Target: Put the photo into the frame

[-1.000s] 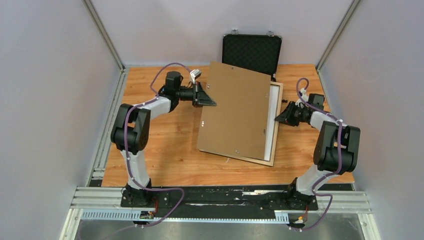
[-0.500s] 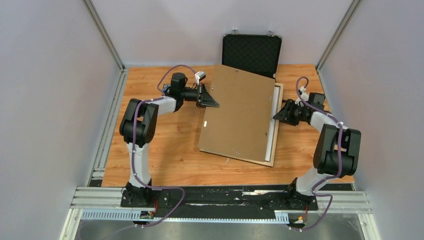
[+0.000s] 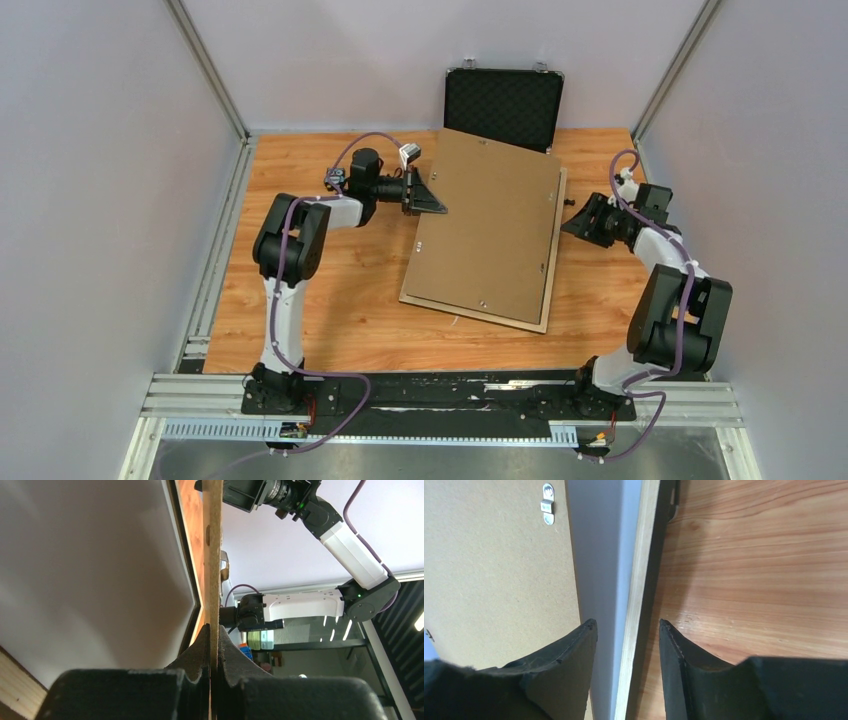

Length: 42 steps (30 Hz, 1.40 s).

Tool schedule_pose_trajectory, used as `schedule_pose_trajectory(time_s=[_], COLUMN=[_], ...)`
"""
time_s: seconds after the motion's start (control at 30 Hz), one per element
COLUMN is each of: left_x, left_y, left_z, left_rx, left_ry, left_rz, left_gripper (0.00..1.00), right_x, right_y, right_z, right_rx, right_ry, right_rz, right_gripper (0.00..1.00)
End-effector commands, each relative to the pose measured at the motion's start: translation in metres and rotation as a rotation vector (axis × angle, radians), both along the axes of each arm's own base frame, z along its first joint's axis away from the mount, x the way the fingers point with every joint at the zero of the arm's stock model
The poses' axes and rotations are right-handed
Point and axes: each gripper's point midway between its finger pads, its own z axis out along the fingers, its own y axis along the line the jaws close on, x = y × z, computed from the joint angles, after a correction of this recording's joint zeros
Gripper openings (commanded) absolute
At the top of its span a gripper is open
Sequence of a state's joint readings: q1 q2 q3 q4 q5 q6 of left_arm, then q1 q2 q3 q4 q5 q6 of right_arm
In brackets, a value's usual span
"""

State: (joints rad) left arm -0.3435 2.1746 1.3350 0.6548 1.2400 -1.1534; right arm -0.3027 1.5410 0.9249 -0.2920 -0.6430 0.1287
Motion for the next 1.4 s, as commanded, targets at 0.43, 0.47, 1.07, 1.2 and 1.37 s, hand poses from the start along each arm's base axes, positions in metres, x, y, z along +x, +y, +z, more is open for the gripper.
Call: schedule_pose_trajectory(time_s=[0.43,0.47,1.07,1.2,1.37], left_x=[0.006,0.006,0.014,0.016,0.019], left_y=[-0.016,-0.016,-0.018,-0.02,-0.022], left_z=[0.012,0.01,0.0,0.001,-0.002], left_rx=[-0.025,-0.017,0.034,0.036,0.038], left_ry=[-0.062,-0.063,-0.049,-0.05,-0.045], left_rz=[-0.062,-0.061,-0.043,-0.046,-0.047], left_gripper=[0.0,0.0,0.0,0.0,0.0], right_x=[0.0,0.0,-0.002,-0.003,-0.004], right_y=[-0.032,-0.033,-0.032,-0.032,-0.032], right_z=[0.025,0.024,0.018,0.017,0.012], right_rx=[-0.053,-0.052,-0.029,-0.025,-0.02], right_ry=[-0.091,-0.09,-0.071,-0.066,-0.055], right_rz=[-0.053,-0.053,-0.053,-0.053,-0.054], right_gripper=[0.48,0.48,0.47,0.47,0.47])
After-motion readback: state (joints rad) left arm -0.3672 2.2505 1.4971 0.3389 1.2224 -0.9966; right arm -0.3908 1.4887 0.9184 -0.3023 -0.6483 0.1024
